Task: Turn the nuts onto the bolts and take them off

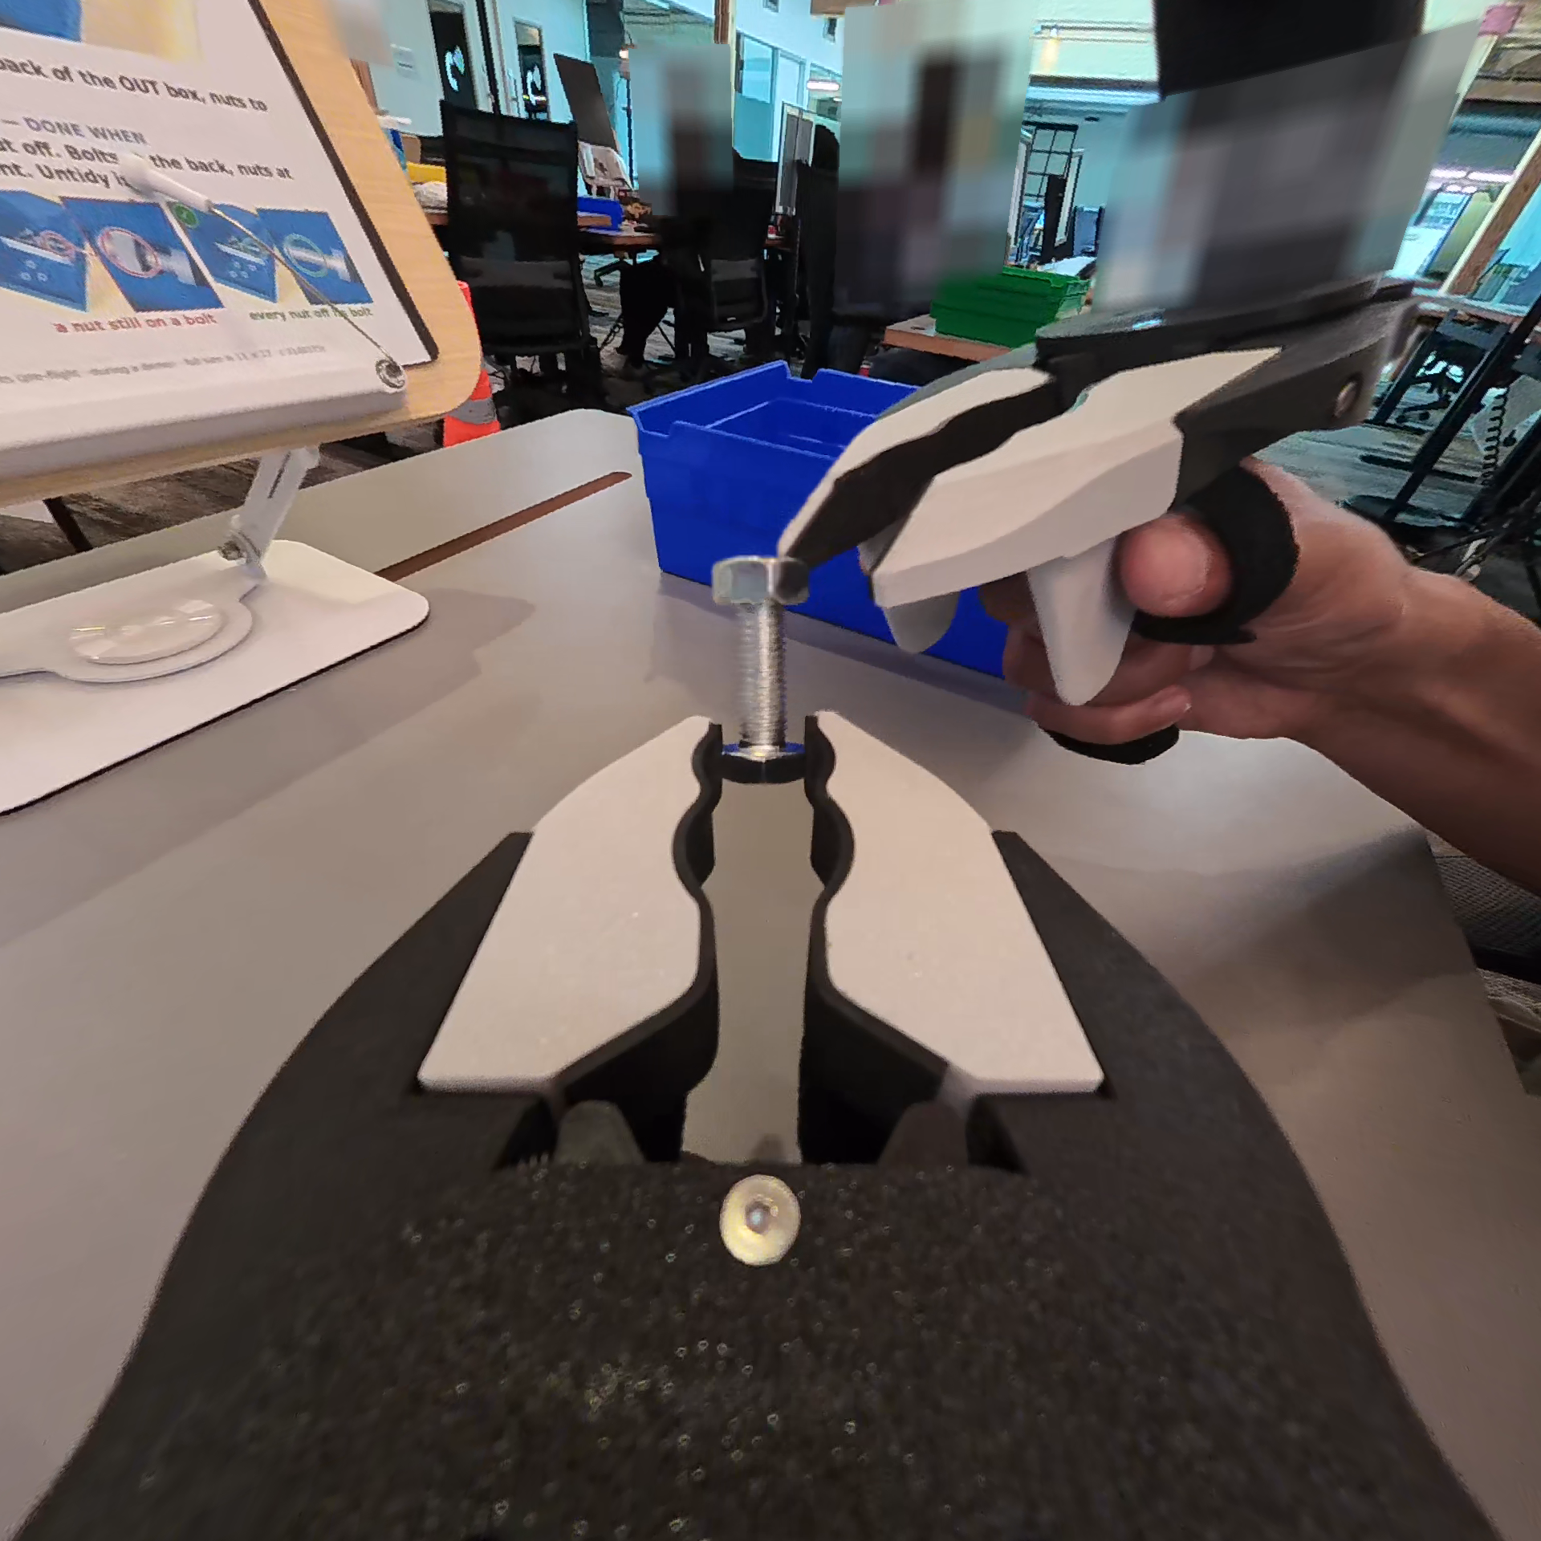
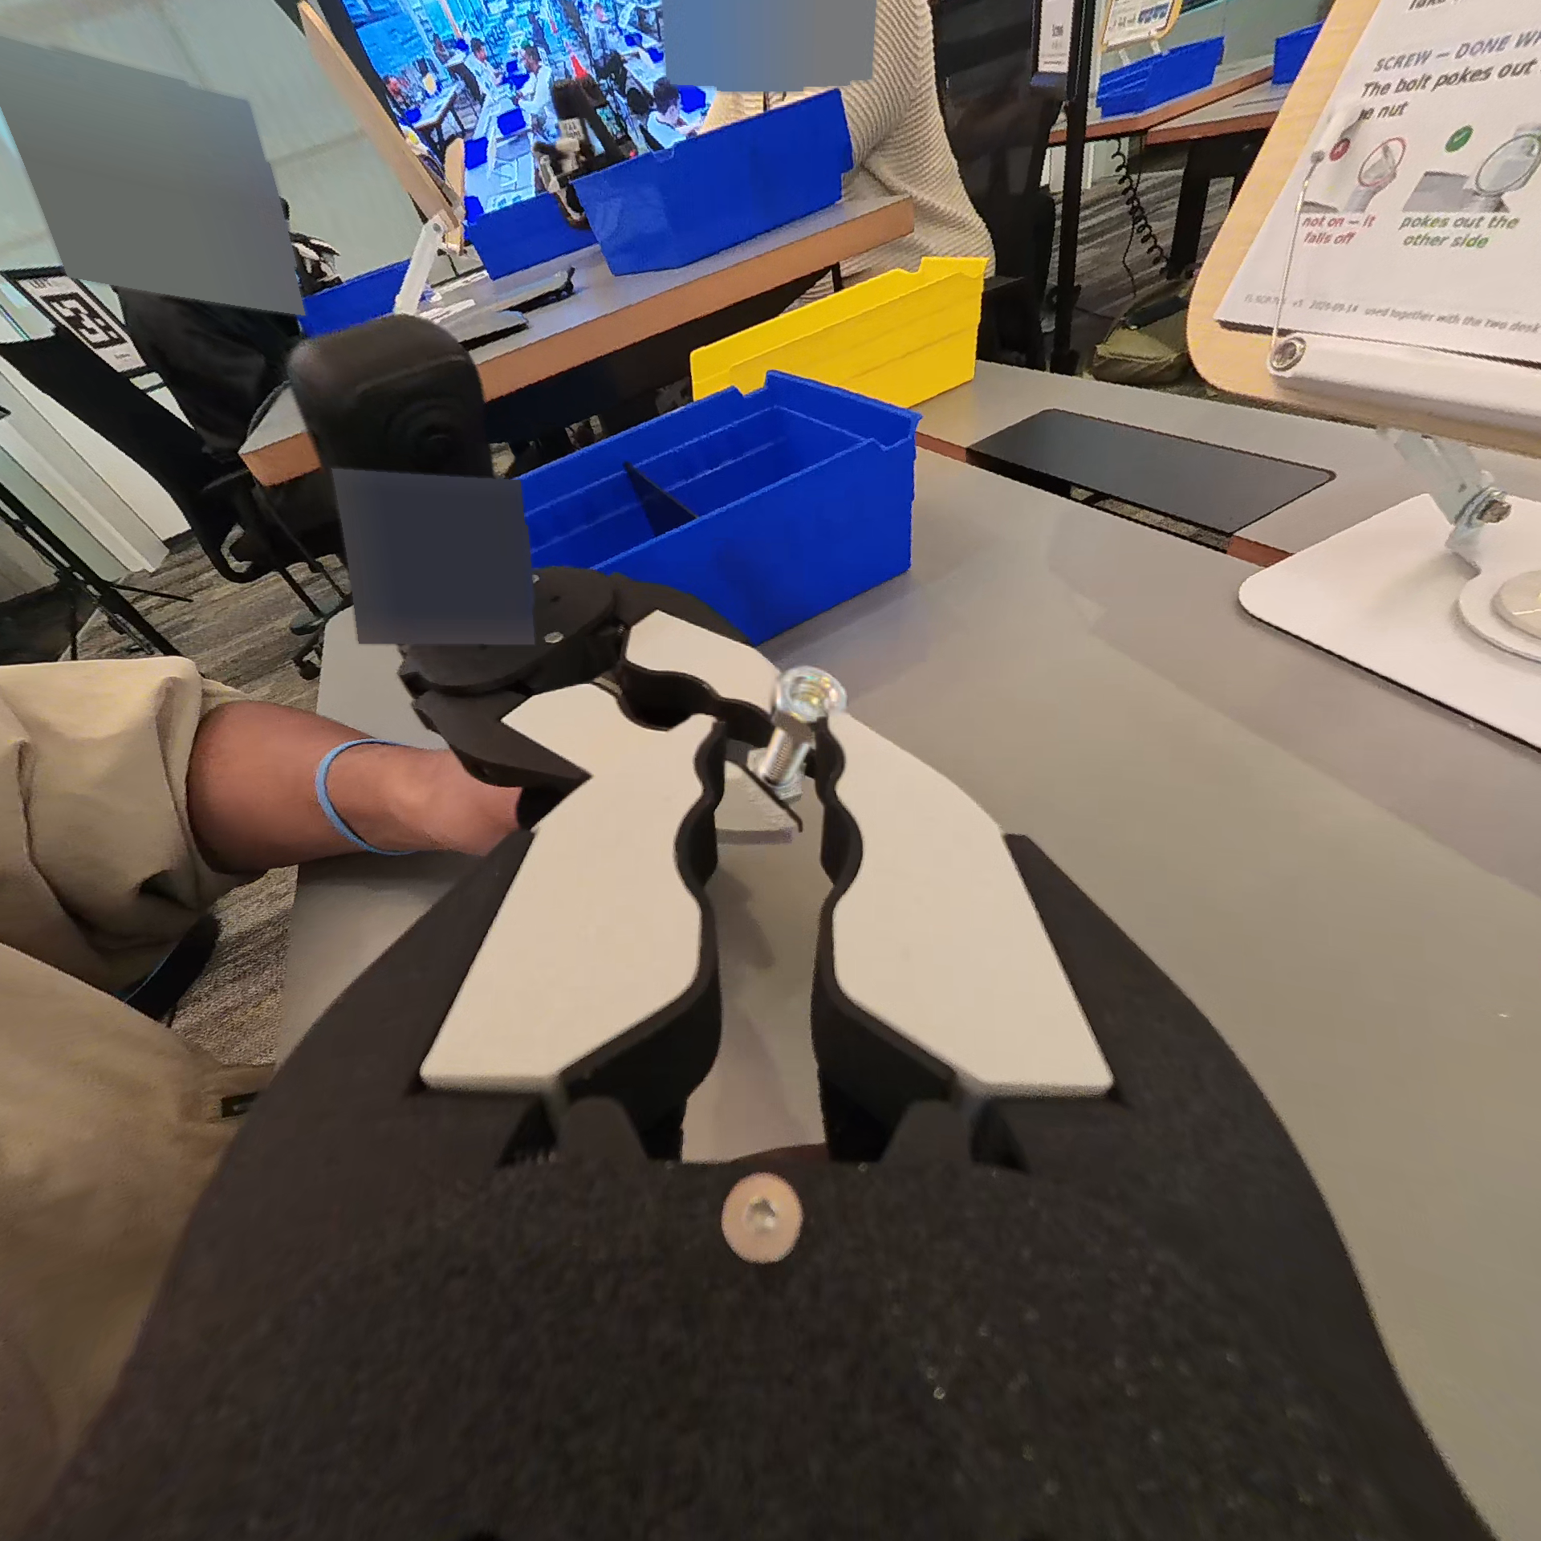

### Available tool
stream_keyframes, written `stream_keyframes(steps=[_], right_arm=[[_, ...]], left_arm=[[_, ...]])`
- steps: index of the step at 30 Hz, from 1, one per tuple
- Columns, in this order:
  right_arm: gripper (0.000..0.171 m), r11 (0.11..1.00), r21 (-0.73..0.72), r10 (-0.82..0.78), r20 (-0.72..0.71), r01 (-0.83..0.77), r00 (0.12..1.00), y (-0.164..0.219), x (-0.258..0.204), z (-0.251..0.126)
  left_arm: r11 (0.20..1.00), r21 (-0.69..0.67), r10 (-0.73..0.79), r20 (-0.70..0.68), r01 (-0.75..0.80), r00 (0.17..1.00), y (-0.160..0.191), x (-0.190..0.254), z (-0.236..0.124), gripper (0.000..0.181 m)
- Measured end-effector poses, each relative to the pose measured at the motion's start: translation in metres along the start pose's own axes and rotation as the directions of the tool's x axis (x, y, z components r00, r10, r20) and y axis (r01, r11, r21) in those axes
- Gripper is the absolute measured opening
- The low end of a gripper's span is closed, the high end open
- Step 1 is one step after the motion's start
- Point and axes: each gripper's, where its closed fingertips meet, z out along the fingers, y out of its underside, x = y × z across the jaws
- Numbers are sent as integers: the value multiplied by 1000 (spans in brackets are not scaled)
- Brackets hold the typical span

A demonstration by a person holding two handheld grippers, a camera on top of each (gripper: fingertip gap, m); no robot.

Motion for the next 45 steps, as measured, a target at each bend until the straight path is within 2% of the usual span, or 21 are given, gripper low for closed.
stream_keyframes(steps=[6, 11, 18, 25, 33, 36, 45], right_arm=[[22, 1000, 17, -20, -5, 20, 1000, -5, -2, -4], [42, 1000, 18, 14, 8, -15, 1000, -2, 5, -1], [40, 1000, 23, 6, 58, -8, 998, -2, -6, 7], [37, 999, 33, -6, 52, 4, 999, -3, -9, -1], [43, 998, 46, 26, 101, -31, 995, -8, -8, 10], [43, 999, 39, 30, 120, -35, 992, -5, -14, 15], [44, 998, 60, 15, 72, -19, 997, -7, -9, 4]], left_arm=[[1000, 4, -8, -11, 8, 1000, 1, 0, 0, 18], [999, 37, -15, -42, 17, 999, -5, 3, -3, 18], [999, 27, -25, -68, 27, 997, -4, 4, -3, 18], [998, 40, -47, -48, 49, 998, -7, -8, -7, 18], [998, 52, -23, -158, 31, 987, -9, 16, -5, 18], [998, 46, -33, -158, 40, 987, -7, 15, -4, 18], [991, 79, -97, -154, 110, 983, -16, -2, -12, 18]])
